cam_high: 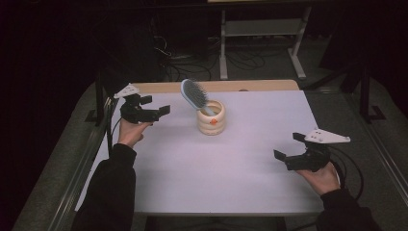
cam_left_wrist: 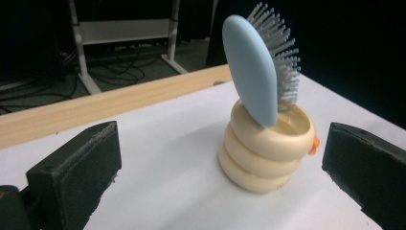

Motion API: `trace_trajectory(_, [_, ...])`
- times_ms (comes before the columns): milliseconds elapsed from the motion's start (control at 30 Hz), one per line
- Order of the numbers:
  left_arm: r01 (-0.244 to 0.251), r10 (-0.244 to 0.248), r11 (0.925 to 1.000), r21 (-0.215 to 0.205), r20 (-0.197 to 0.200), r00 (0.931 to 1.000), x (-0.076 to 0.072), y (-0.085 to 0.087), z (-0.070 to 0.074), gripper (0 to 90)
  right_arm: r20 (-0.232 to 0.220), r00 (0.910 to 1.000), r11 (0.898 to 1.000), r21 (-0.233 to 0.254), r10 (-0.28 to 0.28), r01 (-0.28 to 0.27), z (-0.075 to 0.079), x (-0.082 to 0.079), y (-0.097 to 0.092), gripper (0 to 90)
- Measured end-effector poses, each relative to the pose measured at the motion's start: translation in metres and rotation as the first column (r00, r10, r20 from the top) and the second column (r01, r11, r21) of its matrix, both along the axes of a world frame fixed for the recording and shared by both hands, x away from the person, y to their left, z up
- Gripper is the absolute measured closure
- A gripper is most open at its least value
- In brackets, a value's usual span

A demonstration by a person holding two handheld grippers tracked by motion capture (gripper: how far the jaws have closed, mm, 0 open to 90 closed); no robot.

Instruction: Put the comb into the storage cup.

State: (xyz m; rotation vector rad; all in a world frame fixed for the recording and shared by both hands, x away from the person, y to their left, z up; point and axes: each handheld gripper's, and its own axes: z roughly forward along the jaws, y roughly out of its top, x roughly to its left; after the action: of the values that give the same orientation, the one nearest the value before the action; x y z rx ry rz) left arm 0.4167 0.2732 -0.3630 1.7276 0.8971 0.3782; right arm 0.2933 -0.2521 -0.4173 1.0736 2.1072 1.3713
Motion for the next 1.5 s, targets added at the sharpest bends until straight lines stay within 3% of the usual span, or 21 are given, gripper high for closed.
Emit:
trace_trajectory(467, [0.024, -0.023, 0.9997, -0.003, 0.033, 0.9992, -0.03, 0.01, -0.005, 0.0, -0.005, 1.0, 1.0, -0.007, 0.004, -0.004, -0.001, 0.001, 0.001, 0.0])
trace_trajectory(1500, [-0.067, 0.068, 0.9976, -0.016, 0.052, 0.9964, -0.076, 0.06, -0.047, 0.0, -0.019, 0.9998, 1.0, -0.009, 0.007, -0.007, -0.004, 0.001, 0.002, 0.0])
